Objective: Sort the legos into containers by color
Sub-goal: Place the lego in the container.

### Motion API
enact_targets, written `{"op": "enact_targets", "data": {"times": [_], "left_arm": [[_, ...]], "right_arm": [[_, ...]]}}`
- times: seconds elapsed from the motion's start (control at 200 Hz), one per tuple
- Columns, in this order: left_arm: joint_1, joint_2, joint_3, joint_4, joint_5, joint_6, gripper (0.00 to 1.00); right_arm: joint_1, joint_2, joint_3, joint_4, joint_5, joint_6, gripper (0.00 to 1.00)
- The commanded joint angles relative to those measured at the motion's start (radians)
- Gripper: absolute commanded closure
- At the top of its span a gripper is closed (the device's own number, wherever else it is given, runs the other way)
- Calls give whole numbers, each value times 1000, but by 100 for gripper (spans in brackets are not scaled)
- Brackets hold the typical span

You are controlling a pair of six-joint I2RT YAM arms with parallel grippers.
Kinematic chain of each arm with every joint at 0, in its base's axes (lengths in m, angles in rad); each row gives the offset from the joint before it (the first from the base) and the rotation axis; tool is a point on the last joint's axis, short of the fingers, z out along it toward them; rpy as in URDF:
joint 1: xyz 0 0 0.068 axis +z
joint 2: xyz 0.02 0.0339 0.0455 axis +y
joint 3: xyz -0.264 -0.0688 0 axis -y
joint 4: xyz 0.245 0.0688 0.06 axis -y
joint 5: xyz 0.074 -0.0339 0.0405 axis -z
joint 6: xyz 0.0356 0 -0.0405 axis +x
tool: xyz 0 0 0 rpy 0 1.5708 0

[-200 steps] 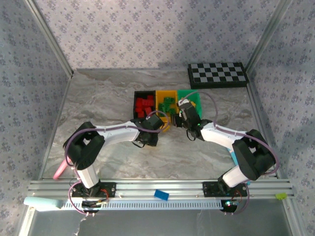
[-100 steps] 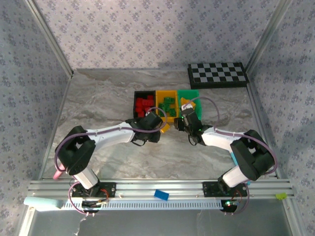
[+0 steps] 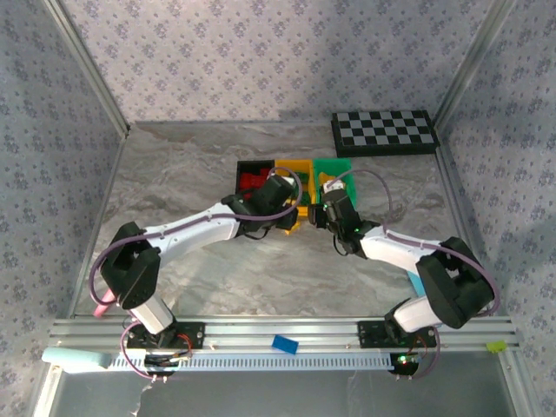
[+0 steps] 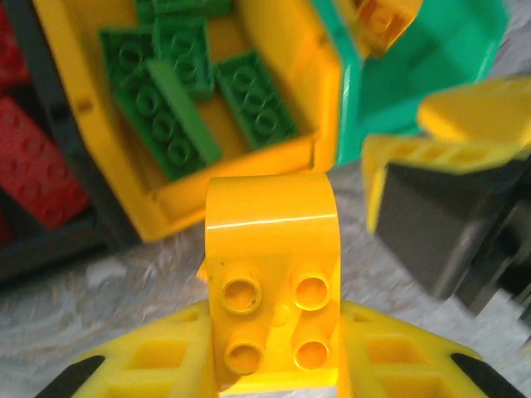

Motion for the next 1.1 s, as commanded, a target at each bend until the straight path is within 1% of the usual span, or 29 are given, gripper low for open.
{"op": "enact_targets", "data": {"times": [0.0, 0.185, 0.3, 0.555, 0.725, 0.815, 0.965, 1.094], "left_arm": [[-5, 45, 64, 21, 16, 43, 77], [-5, 125, 150, 72, 55, 48, 76], [-5, 173, 211, 81, 69, 60, 76], [-3, 295, 409, -13, 95, 111, 76], [10, 403, 590, -122, 102, 113, 76], [22, 461, 670, -150, 131, 104, 76], [44, 541, 807, -169, 205, 84, 75], [58, 611, 924, -207, 235, 86, 75]], "right_arm": [[-12, -42, -24, 6, 41, 18, 49], [-23, -134, -90, 45, 88, 36, 49], [-44, -168, -109, 34, 99, 49, 49], [-107, -217, -135, 22, 77, 79, 48], [-166, -241, -166, 32, 37, 123, 49], [-203, -244, -175, 34, 3, 145, 48], [-241, -244, -185, 34, -19, 167, 48], [-267, -244, -190, 34, -46, 179, 48]]}}
